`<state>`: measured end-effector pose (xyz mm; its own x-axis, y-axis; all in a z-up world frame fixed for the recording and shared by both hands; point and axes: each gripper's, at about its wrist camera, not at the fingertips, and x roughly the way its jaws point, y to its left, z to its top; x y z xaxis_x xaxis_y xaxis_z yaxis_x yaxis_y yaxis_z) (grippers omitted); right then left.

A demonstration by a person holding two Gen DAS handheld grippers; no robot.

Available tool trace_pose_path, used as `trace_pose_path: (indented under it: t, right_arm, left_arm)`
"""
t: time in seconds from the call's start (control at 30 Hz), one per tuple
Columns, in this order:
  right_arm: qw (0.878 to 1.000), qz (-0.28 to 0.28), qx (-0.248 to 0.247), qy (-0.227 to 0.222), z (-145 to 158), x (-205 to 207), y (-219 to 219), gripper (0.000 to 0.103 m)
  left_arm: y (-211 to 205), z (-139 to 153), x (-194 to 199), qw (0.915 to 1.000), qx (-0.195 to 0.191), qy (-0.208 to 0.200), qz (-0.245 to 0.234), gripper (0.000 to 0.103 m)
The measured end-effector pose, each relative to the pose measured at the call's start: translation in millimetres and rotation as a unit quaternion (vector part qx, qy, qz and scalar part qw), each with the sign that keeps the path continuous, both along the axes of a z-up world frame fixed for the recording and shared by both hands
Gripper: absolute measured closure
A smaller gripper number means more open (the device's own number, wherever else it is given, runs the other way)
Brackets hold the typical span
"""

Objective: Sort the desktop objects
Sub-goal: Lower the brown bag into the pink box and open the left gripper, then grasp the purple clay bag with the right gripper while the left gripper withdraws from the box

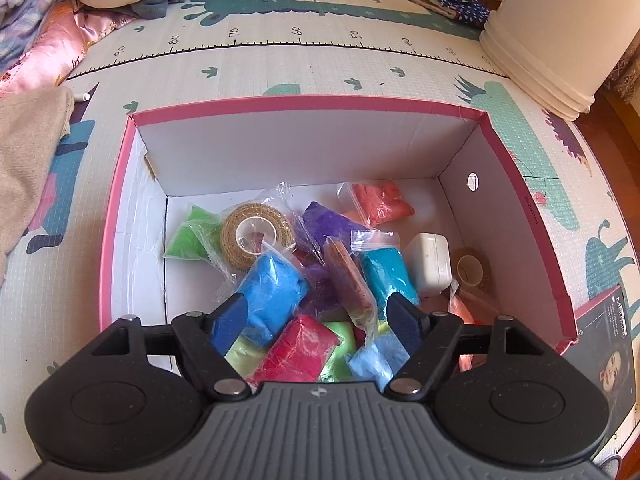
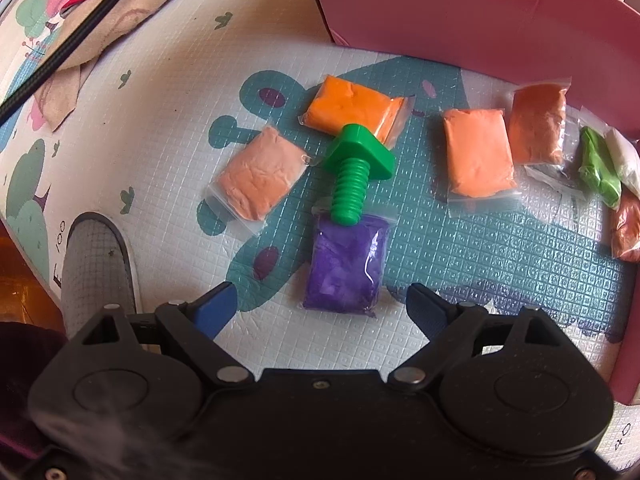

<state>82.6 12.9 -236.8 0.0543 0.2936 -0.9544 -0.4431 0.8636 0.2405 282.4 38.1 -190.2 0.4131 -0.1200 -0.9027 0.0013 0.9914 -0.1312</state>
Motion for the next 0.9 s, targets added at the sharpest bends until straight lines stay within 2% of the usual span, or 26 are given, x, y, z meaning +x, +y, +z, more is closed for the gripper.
trace_pose_path:
  t: [0.3, 0.33, 0.6, 0.63, 0.73, 0.8, 0.87, 0.9]
  right_arm:
    - [1.000, -0.019, 0.002, -0.014, -1, 6, -2, 0.014]
    - [1.000, -0.021, 0.002, -0.015, -2, 6, -2, 0.017]
    - [1.000, -0.016, -0.012, -0.021, -8, 6, 2, 0.019]
    - [1.000, -0.018, -0.012, -0.022, -7, 6, 2, 0.021]
    - [0.999, -0.019, -0.021, -0.036, -6, 6, 0, 0.039]
    - [0.999, -0.024, -0.022, -0.036, -6, 7, -2, 0.045]
    - [0.998, -0.023, -0.027, -0.042, -7, 7, -2, 0.059]
    - [0.998, -0.021, -0.028, -0.044, -7, 6, -2, 0.062]
  left_arm:
    - [7, 5, 2, 0.9998, -0.012, -0.005, 0.016, 0.027]
    - [9, 6, 2, 0.9997, -0.013, -0.005, 0.019, 0.027]
    - [13, 7, 2, 0.9995, -0.021, -0.003, 0.022, 0.027]
    - [14, 7, 2, 0.9995, -0.022, -0.002, 0.022, 0.027]
    - [15, 6, 2, 0.9994, -0.023, -0.001, 0.025, 0.027]
    - [16, 7, 1, 0.9993, -0.024, -0.001, 0.028, 0.027]
    - [17, 7, 2, 0.9992, -0.025, -0.002, 0.031, 0.027]
    - [17, 8, 1, 0.9992, -0.025, -0.002, 0.030, 0.027]
